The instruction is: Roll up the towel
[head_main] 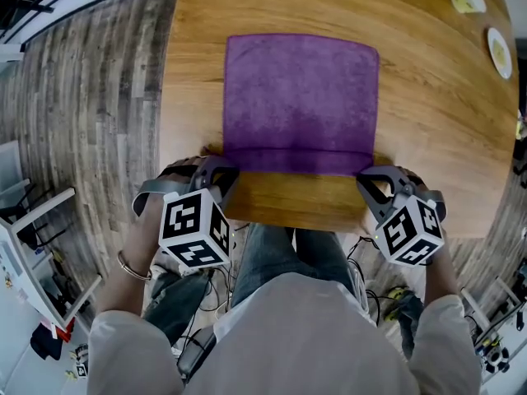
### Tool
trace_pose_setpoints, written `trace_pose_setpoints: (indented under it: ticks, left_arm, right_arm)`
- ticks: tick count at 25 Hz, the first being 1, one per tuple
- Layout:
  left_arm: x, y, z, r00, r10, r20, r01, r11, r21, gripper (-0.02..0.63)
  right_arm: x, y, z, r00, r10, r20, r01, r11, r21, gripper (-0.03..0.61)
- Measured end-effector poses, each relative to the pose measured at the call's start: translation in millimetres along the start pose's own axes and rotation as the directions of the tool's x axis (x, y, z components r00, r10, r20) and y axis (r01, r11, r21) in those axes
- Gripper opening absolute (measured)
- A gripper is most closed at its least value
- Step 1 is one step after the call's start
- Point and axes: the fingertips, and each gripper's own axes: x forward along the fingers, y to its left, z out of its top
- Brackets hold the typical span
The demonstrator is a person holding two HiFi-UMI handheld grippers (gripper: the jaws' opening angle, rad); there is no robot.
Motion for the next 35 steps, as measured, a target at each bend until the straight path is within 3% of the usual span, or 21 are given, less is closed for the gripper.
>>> trace_pose_setpoints:
  ticks: [5,9,22,29,35]
  left_arm:
    - [-6.7,-16.8,-4.8,0.999,-0.055,-0.003,0.054,0.998,-0.034,0.015]
    - [-13.6,-6.3,-1.0,0.998,-0.063,-0.010,0.062,0.997,-0.046,0.015]
    - [-16.4,48.9,7.9,0.999,-0.020,-0.030,0.016,0.994,-0.108,0.017]
    - [-0.5,64.7,9.8,0.999,0.006,-0.049,-0.011,0.995,-0.099,0.017]
    - [-3.4,70.2,5.2,0.998,0.047,-0.031,-0.050,0.996,-0.081,0.031]
  right_arm:
    - [-9.4,21.1,1.8,0.998,0.054,0.016,-0.054,0.998,0.028,0.008]
    - [-20.9,11.7,7.6,0.998,0.041,0.049,-0.044,0.997,0.055,0.008]
    - [-26.0,-47.3,21.1,0.996,-0.020,0.084,0.012,0.996,0.083,0.008]
    - [-10.9,-64.7,14.2,0.997,-0.019,0.069,0.013,0.996,0.092,0.009]
    - [-8.2,-72.3,19.6,0.995,-0.072,0.068,0.065,0.993,0.100,0.015]
